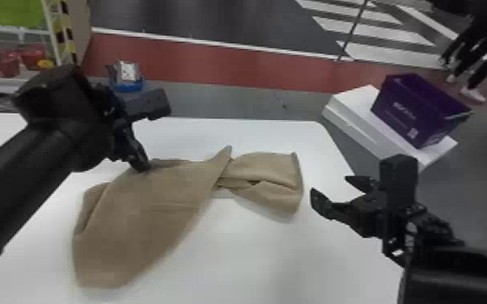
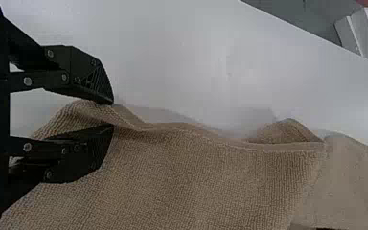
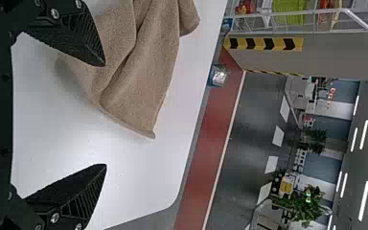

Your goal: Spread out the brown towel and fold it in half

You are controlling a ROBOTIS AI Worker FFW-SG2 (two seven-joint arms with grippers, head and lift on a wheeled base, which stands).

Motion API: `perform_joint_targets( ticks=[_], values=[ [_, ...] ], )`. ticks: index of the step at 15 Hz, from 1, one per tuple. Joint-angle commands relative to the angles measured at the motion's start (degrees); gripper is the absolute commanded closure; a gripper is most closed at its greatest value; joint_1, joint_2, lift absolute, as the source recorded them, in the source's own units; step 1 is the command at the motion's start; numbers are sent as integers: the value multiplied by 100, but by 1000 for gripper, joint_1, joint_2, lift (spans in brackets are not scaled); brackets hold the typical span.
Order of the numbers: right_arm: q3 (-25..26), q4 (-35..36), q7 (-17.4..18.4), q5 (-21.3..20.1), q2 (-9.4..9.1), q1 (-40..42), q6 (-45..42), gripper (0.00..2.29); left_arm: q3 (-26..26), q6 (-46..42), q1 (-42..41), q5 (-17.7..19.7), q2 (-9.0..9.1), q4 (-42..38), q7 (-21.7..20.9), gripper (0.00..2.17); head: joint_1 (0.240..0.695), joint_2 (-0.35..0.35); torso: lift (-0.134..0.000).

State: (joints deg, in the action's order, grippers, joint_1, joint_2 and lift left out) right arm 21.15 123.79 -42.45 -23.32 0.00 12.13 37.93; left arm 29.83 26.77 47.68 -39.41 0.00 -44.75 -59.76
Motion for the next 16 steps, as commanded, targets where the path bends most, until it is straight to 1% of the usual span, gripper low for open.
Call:
perform_joint_targets(
  ticks=[1,3,4,6,7,8,10,11,12,14,15,16],
  values=[
    [38,-57,0,11,-5,-18,-35,144,-22,9,-22,-14,15,-25,87,1717,695,-283,-134],
    [65,-127,0,11,-5,-62,-70,144,-224,97,-101,4,15,-271,-115,1717,695,-282,-134],
    [74,-136,0,29,-5,-71,-105,144,-452,378,-224,-76,15,-781,-334,1717,695,-284,-134],
    [74,-250,0,29,-5,-97,-281,144,-1085,905,-602,-410,15,-2029,-915,1717,695,-294,-134],
    [56,-329,0,38,-5,-141,-316,144,-1322,1204,-778,-506,15,-2670,-1187,1717,695,-297,-134],
    [30,-408,0,38,-5,-185,-404,144,-1472,1591,-927,-515,15,-3259,-1363,1717,695,-296,-134],
    [-23,-611,9,38,-5,-299,-527,144,-1718,2013,-1059,-506,15,-3980,-1618,1717,695,-282,-134],
    [-50,-663,9,38,-5,-352,-527,144,-1850,2083,-1077,-497,-9,-4147,-1670,1717,687,-277,-134],
    [-85,-734,9,29,-5,-413,-527,144,-1938,2101,-1077,-506,-123,-4208,-1679,1717,679,-272,-134],
    [-164,-857,9,-33,-5,-554,-527,144,-2157,2101,-1086,-524,-229,-4340,-1749,1717,666,-254,-134],
    [-181,-865,9,-50,-5,-572,-527,144,-2245,2101,-1103,-524,-272,-4454,-1802,1717,658,-229,-134],
    [-208,-874,9,-50,-5,-580,-527,144,-2316,2101,-1112,-524,-369,-4560,-1855,1717,655,-219,-134]
  ],
)
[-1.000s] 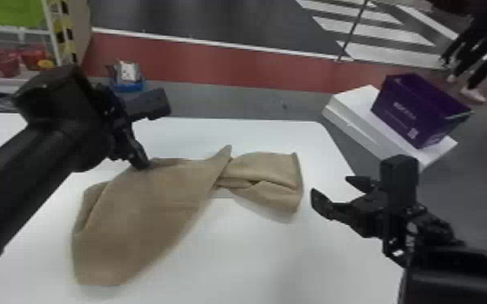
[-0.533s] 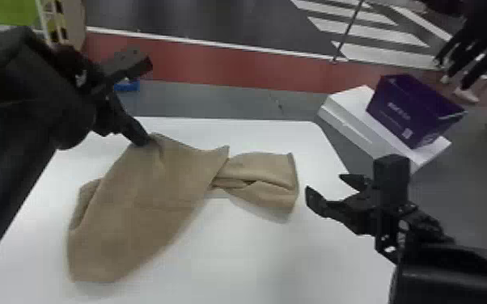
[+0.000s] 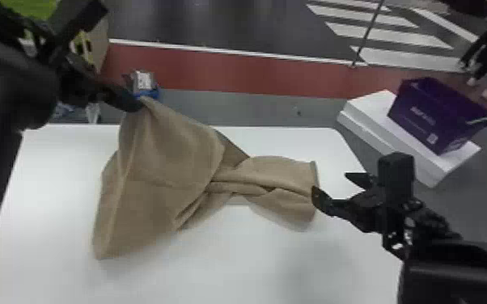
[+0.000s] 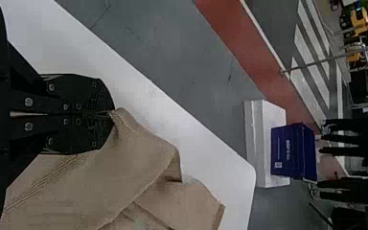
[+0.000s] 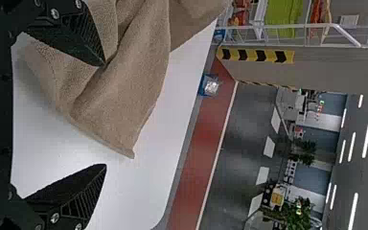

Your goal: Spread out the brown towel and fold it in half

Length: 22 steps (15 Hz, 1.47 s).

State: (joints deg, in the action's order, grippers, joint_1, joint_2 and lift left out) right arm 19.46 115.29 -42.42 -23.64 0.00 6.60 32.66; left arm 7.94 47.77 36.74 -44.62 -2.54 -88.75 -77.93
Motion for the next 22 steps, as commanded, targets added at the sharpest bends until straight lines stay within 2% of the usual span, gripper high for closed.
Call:
perform_joint_targets(
  ticks=[1,5,10,15,18,22],
  values=[
    [-48,-41,6,-27,-5,-36,0,144,-214,0,-17,-2,-211,-222,-47,1717,652,-211,-134],
    [-109,-481,15,-211,-5,-441,-35,144,-513,0,-61,94,-405,-556,-126,1717,636,-160,-134],
    [-619,-1404,191,-651,-5,-1399,-18,144,-434,-35,-255,85,-405,-538,-56,1717,619,-130,-134],
    [-1260,-2546,138,-1407,-5,-2392,264,144,-355,-52,-386,85,-387,-530,-56,1717,605,-93,-134],
    [-1164,-3293,138,-1319,-5,-3034,1318,144,-355,-87,-439,77,-396,-530,-82,1717,616,-83,-134],
    [-742,-3469,182,-967,53,-3288,1740,147,-346,-87,-448,68,-396,-521,-82,1717,631,-97,-134]
  ],
)
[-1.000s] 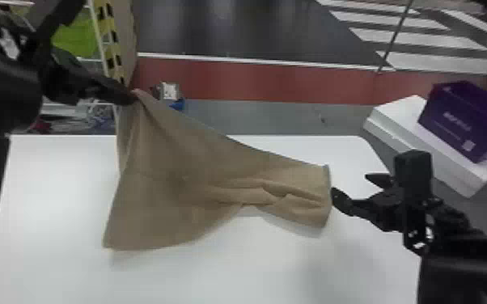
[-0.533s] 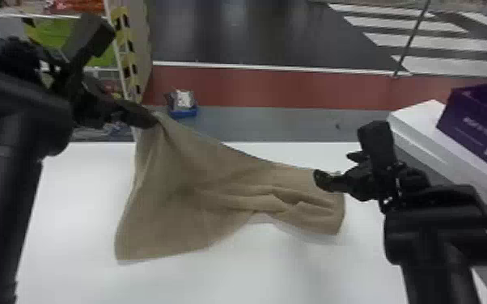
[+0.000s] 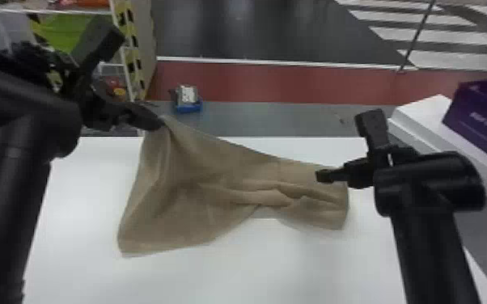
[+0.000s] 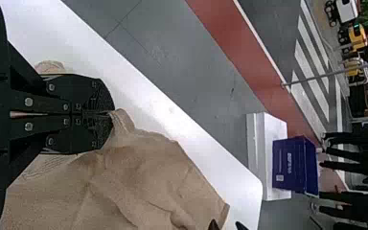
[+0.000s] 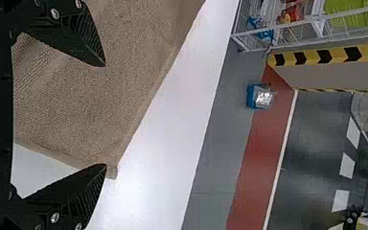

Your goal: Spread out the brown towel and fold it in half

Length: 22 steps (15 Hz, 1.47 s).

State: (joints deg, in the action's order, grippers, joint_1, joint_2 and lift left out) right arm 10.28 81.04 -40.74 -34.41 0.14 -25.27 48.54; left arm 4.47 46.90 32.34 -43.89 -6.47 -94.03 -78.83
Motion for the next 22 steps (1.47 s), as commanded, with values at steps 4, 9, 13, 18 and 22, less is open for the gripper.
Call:
perform_joint_targets(
  ticks=[4,9,13,18,22],
  values=[
    [633,-897,137,216,285,-655,170,174,1,-71,-18,-6,-13,52,-1,1717,627,-129,-134],
    [712,-1548,374,392,548,-910,12,174,-8,-106,-44,3,-13,52,-1,1717,631,-168,-134],
    [739,-2093,558,409,566,-1147,-322,191,-8,-123,-79,3,-13,52,-9,1717,632,-177,-134],
    [607,-2383,681,392,557,-1182,-445,218,-25,-194,-114,12,-13,43,-27,1717,639,-174,-134],
    [554,-2400,699,400,539,-1182,-516,340,1,-194,-167,12,-13,34,-27,1717,646,-167,-134]
  ],
)
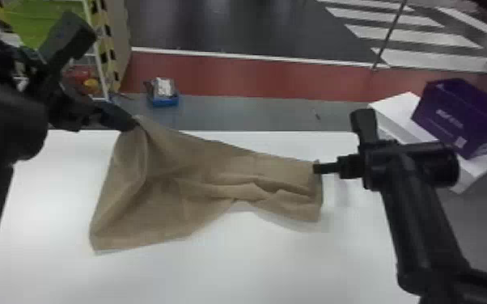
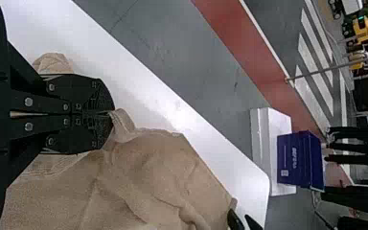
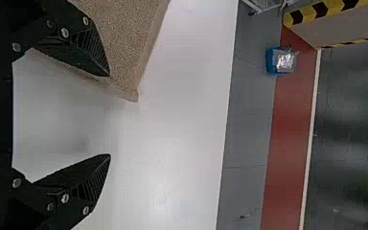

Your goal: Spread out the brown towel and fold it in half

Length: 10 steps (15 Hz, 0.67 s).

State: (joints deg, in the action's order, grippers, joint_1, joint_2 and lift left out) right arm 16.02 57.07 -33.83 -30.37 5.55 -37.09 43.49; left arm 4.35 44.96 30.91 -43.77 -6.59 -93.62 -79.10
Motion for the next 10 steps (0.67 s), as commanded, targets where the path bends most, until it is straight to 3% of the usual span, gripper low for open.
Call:
perform_joint_targets(
  ticks=[1,3,6,9,10],
  values=[
    [-28,-12,87,5,-2,0,-28,340,13,0,-23,0,0,-7,0,1717,646,-165,-134],
    [-64,-161,123,-22,-2,-70,-134,505,13,0,-41,0,0,-7,0,1717,648,-167,-134],
    [-72,-398,272,-22,-28,-96,-485,539,-4,-35,-85,53,0,-7,-9,1717,648,-165,-134],
    [-81,-451,290,-22,-72,-96,-573,853,-22,-53,-111,70,0,-24,-26,1717,651,-161,-134],
    [-72,-460,290,14,-90,-96,-661,1153,-31,-53,-111,70,-9,-24,-35,1717,652,-159,-134]
  ],
)
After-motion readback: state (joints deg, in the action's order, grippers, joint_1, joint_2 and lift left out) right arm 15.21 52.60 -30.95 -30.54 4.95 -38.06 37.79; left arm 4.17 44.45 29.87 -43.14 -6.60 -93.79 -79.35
